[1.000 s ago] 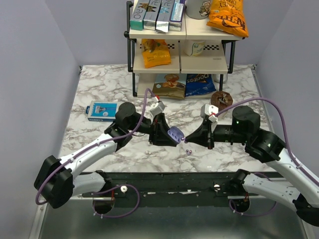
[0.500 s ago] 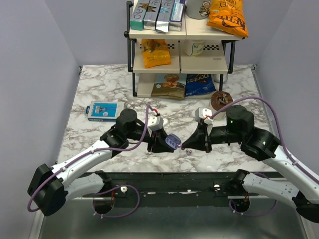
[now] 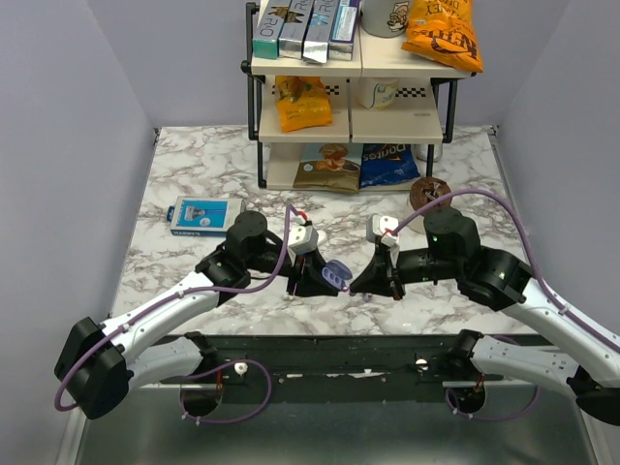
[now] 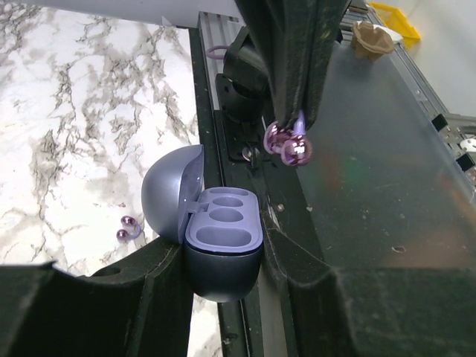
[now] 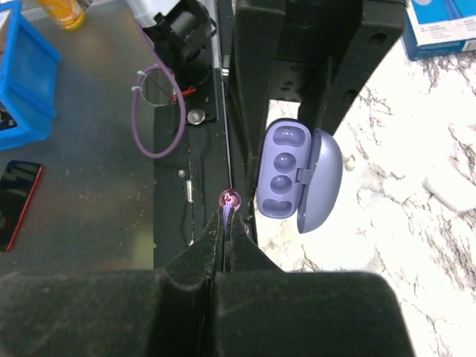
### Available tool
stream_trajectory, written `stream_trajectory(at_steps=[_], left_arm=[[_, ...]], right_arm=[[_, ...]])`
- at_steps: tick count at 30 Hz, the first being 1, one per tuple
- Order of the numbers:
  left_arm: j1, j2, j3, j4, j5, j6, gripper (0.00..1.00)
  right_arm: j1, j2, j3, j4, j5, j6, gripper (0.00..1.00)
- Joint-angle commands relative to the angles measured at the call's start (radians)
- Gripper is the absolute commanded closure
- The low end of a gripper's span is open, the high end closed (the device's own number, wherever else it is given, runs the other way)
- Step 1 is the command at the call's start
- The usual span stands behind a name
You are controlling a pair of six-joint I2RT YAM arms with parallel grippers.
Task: Insert the wireless bluetooth earbuds into the charging case
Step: Place the earbud in the charging case.
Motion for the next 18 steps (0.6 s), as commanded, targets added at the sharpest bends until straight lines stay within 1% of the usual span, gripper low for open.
stream_trajectory(at_steps=[1, 18], left_arm=[[-0.004, -0.023, -0.007, 0.085, 0.026, -0.024, 1.00], [-0.018, -0.034, -0.024, 0.120, 0.017, -0.054, 1.00]], right_arm=[[0.007, -0.001, -0.018, 0.023, 0.057, 0.007, 0.99], [0.006, -0.030, -0.073, 0.186, 0.118, 0.074, 0.99]])
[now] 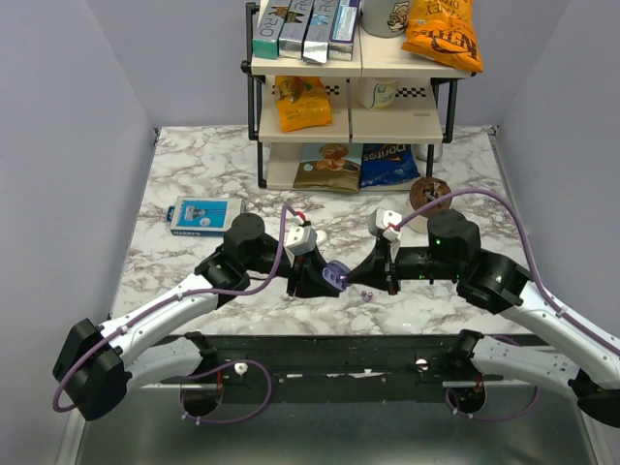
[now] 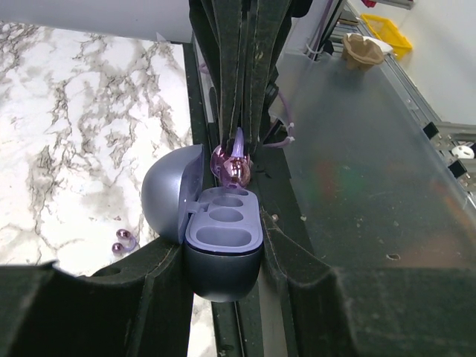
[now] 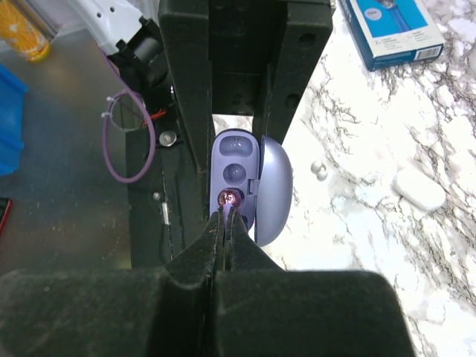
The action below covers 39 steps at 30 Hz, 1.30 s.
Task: Insert the wireless bluetooth earbuds into the charging case
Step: Place the earbud in the charging case.
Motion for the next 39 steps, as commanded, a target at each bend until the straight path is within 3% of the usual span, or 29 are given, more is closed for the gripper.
stream_trajectory(at_steps=[1, 39], left_arm=[[-0.006, -0.018, -0.015, 0.050, 0.015, -0.002, 1.00], [-0.007, -0.026, -0.035, 0.132, -0.027, -0.059, 1.00]], right_arm=[[0.005, -0.008, -0.018, 0.062, 0.022, 0.024, 0.99], [0.008, 0.011, -0.055, 0.066, -0.068, 0.056, 0.98]])
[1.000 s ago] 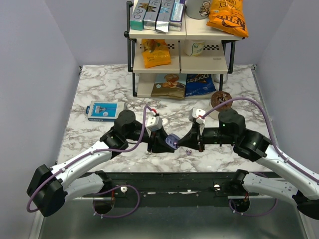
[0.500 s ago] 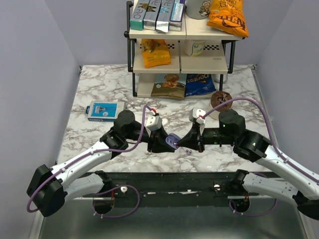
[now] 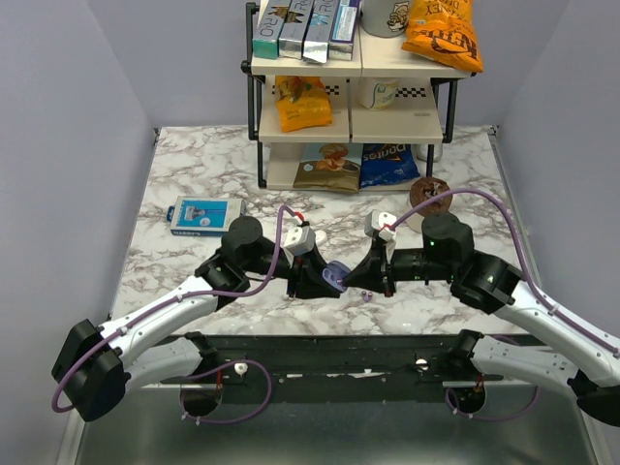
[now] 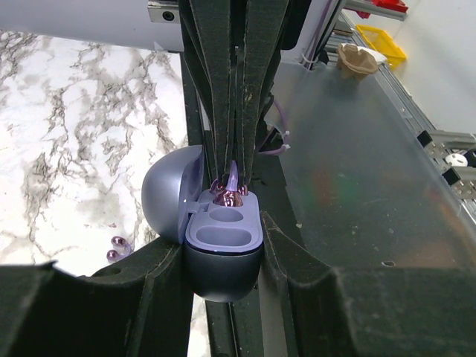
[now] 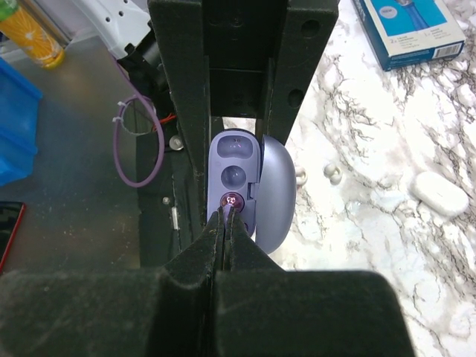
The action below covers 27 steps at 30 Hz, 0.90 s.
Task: Insert the wireless bluetooth earbuds into the charging case
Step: Place the earbud in the charging case.
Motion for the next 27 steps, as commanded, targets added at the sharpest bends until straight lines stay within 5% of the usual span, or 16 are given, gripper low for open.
stream_trajectory(at_steps=[1, 4, 8, 14, 18, 22, 27], left_arm=[[-0.003, -0.017, -0.012, 0.068, -0.020, -0.003, 1.00], [-0.005, -0.015, -0.014, 0.073, -0.023, -0.006, 1.00], [-0.005, -0.010, -0.014, 0.074, -0.026, -0.005, 1.00], [-0.006, -0.010, -0.017, 0.074, -0.029, -0.006, 1.00], [-0.006, -0.014, -0.026, 0.062, -0.067, 0.001, 1.00], [-0.021, -0.035, -0.084, 0.120, -0.190, -0.028, 1.00], [-0.032, -0.087, -0.202, 0.292, -0.322, -0.106, 1.00]], right_arm=[[0.006, 0.011, -0.004, -0.004, -0.037, 0.012, 0.98], [0.008, 0.010, 0.002, -0.003, -0.038, 0.012, 0.91], [0.006, -0.004, 0.014, 0.000, -0.037, 0.012, 0.66], [0.006, -0.038, 0.038, -0.004, -0.017, 0.052, 0.48], [0.005, -0.175, 0.031, -0.023, 0.208, 0.064, 0.41], [-0.013, -0.196, -0.061, -0.042, 0.607, 0.169, 0.48], [-0.069, -0.124, -0.263, -0.026, 0.658, 0.374, 0.61]])
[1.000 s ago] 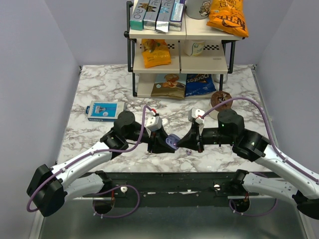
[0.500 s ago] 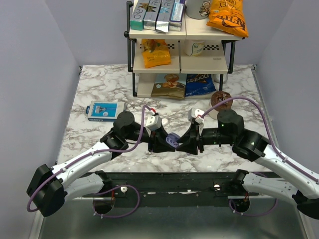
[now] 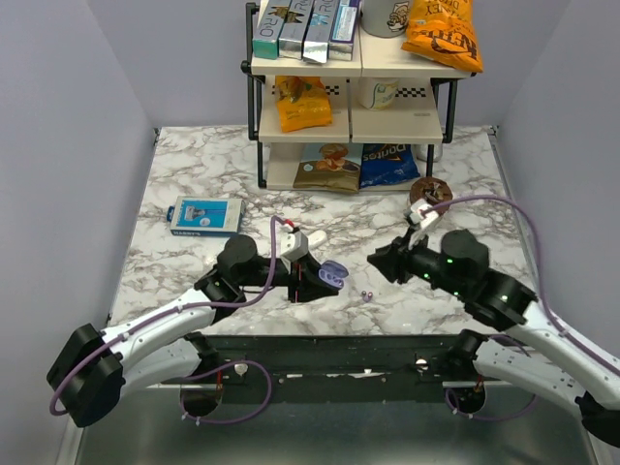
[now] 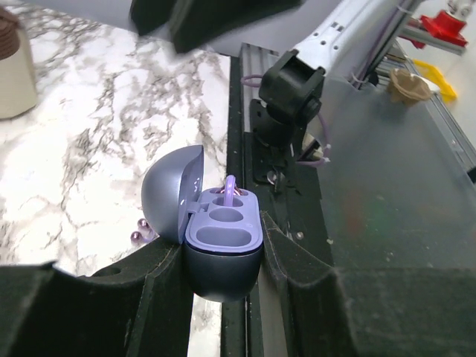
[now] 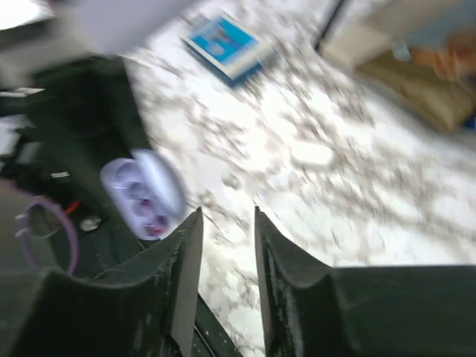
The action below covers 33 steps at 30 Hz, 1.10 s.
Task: Insert the wireless bluetooth earbuds into the charging case
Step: Place the earbud in the charging case, then adjust the earbud at the center of the board.
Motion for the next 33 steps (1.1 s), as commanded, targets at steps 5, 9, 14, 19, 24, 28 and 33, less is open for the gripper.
stream_trajectory(at_steps=[5, 9, 14, 19, 24, 28, 33], left_arm=[[-0.056, -0.123, -0.120, 0.152, -0.231, -0.055, 1.00], [-0.101, -0.160, -0.111, 0.069, -0.282, -0.013, 1.00], [-0.134, -0.172, -0.144, 0.105, -0.325, -0.024, 1.00], [-0.166, -0.183, -0.178, 0.136, -0.369, -0.038, 1.00], [-0.177, -0.215, -0.207, 0.159, -0.398, -0.047, 1.00], [-0.179, -0.218, -0.221, 0.176, -0.411, -0.044, 1.00], [-0.183, -0.218, -0.227, 0.187, -0.409, -0.053, 1.00]], right_arm=[[-0.045, 0.210, -0.287, 0.028, 0.048, 0.187, 0.60], [-0.045, 0.264, -0.305, 0.063, -0.008, 0.208, 0.64], [-0.045, 0.377, -0.290, 0.071, -0.013, 0.236, 0.67], [-0.060, 0.451, -0.298, 0.080, 0.068, 0.296, 0.49], [-0.089, 0.430, -0.325, 0.117, 0.111, 0.368, 0.41], [-0.114, 0.468, -0.327, 0.143, 0.093, 0.374, 0.45], [-0.134, 0.502, -0.351, 0.180, 0.065, 0.391, 0.51]])
